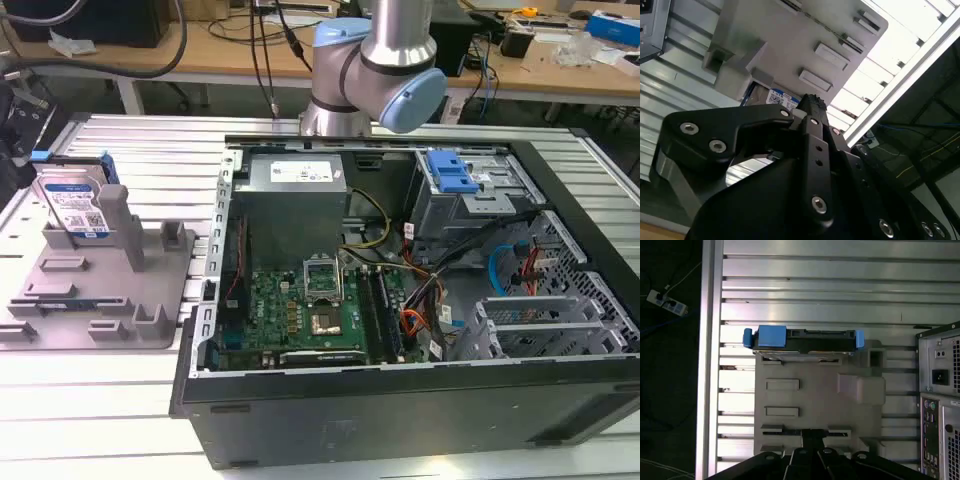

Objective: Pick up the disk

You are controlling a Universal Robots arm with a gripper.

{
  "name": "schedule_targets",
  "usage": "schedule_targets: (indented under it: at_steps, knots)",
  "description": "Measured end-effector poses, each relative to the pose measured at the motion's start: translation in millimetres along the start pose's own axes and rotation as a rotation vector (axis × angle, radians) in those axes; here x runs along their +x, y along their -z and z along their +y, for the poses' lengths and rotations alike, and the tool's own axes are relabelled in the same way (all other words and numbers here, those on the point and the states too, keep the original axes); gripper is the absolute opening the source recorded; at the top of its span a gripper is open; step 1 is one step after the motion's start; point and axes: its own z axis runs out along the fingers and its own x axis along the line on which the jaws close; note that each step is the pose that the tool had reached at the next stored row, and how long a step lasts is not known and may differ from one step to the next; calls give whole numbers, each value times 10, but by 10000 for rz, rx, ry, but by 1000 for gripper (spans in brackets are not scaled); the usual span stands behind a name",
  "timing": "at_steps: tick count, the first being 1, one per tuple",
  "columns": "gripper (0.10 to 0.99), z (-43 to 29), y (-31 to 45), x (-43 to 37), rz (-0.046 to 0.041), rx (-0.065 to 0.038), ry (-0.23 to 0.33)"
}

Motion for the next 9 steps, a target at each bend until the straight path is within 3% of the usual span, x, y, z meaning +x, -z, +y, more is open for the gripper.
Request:
schedule_targets:
  at_steps: [9]
  knots:
    - [106,0,0,0,0,0,0]
